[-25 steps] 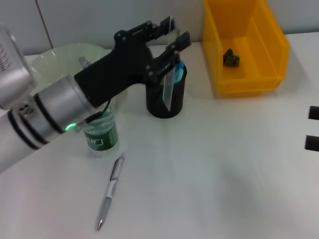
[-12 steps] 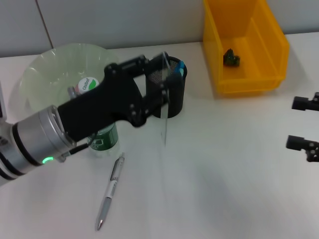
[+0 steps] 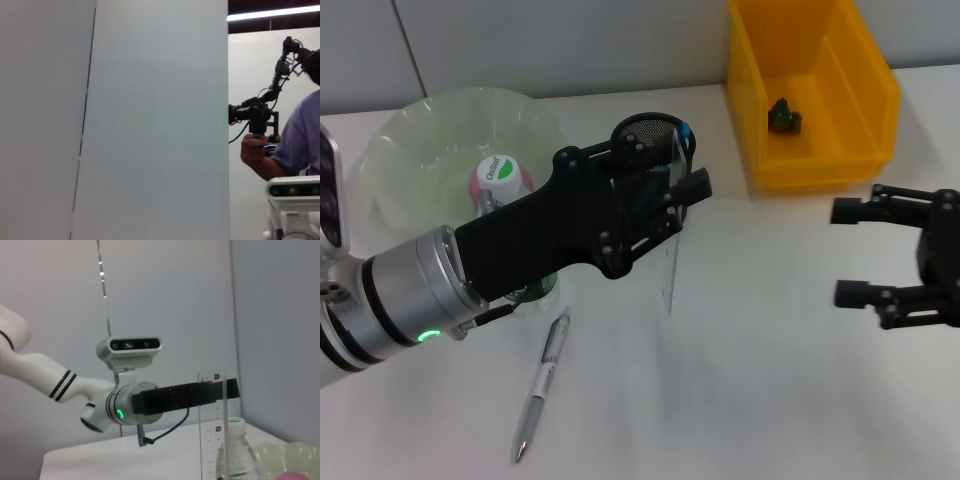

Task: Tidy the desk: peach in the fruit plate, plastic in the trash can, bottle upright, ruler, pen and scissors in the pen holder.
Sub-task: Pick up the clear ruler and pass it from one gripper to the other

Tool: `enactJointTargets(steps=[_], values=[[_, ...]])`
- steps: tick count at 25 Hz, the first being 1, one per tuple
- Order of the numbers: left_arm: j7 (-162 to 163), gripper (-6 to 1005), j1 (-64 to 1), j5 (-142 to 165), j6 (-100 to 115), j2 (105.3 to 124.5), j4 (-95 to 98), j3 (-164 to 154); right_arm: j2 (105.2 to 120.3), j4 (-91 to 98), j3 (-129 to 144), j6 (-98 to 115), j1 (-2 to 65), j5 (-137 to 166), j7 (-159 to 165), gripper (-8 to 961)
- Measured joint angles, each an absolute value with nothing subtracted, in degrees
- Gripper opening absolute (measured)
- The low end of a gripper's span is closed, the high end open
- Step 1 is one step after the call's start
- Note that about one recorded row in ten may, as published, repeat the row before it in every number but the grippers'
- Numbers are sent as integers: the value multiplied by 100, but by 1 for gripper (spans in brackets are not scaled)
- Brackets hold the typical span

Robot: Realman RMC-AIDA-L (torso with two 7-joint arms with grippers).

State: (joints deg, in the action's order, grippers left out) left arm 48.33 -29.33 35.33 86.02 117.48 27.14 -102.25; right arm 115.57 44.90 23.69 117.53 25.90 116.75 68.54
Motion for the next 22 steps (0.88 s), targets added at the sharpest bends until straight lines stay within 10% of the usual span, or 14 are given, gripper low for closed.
enactJointTargets(steps=[22], values=[[4804,385,-2939,3769,8679,11835,2689,-10209,11752,3910,3448,10630,3330,11665,6892,839]])
